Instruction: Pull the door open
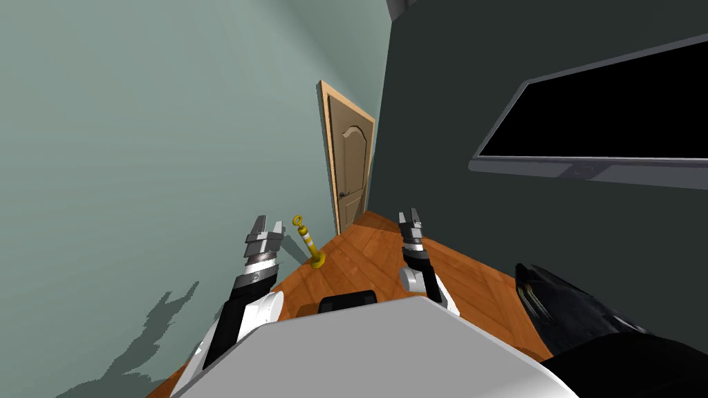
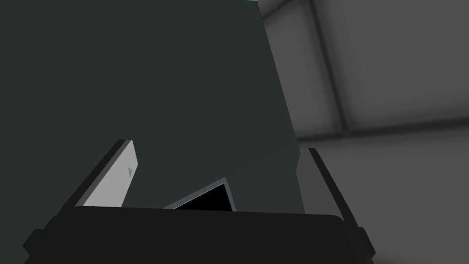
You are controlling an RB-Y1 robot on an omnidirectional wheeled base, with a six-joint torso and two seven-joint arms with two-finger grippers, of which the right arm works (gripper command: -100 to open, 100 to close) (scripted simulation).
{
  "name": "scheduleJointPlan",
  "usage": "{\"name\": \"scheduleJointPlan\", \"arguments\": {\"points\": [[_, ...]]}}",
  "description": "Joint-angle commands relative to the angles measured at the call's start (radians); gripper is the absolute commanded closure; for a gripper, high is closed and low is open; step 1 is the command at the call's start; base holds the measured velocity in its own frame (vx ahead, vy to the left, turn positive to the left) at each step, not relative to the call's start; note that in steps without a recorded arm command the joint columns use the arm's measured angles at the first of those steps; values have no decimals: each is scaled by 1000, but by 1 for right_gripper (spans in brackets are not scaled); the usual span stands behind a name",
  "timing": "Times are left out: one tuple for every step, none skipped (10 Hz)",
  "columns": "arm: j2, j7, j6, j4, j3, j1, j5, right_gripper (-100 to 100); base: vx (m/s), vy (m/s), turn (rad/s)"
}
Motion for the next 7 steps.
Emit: {"name": "scheduleJointPlan", "arguments": {"points": [[-5, -2, 0, 28, 2, -13, 0, -100, 78, -48, 105], [-8, -3, -1, 48, 3, -23, 0, -100, 75, -37, 116], [-12, -5, -2, 70, 3, -33, 0, -100, 78, -36, 117], [-16, -7, -3, 92, 4, -44, -1, -100, 91, -27, 107], [-20, -9, -4, 114, 5, -54, -1, -100, 93, -41, 95], [-23, -11, -6, 136, 5, -65, -1, -100, 90, -44, 148], [-27, -13, -7, 158, 6, -75, -2, -100, 92, -51, 128]]}}
